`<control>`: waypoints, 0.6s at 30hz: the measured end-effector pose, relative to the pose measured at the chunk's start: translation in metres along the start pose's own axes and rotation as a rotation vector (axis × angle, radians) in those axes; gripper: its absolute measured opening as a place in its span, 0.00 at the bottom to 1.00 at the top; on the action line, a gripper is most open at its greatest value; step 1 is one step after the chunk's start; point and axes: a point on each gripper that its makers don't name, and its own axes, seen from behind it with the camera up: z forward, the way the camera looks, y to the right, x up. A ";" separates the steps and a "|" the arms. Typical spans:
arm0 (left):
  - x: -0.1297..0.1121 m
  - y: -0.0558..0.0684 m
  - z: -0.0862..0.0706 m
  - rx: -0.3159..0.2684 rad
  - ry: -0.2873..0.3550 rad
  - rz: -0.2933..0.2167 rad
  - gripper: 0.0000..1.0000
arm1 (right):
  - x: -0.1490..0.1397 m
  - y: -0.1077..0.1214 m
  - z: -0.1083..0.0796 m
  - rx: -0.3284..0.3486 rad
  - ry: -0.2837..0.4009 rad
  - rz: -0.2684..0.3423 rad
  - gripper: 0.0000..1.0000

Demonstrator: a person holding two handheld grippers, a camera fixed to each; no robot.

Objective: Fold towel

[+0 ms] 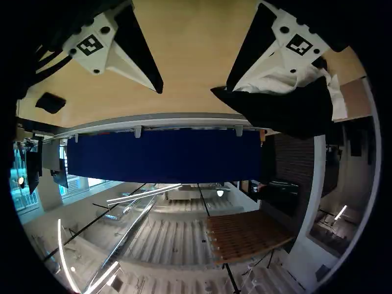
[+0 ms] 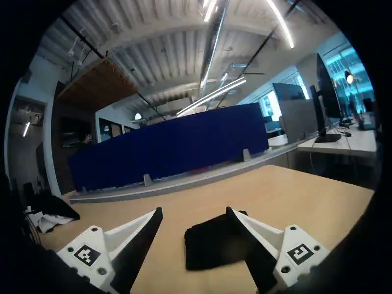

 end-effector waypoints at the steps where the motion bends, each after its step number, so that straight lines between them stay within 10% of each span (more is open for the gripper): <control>1: 0.000 0.000 0.000 0.000 0.000 0.000 0.96 | -0.001 0.000 0.000 0.000 0.002 0.000 1.00; 18: 0.000 0.000 0.001 0.000 0.000 0.000 0.96 | -0.007 -0.010 -0.009 0.017 0.017 -0.108 1.00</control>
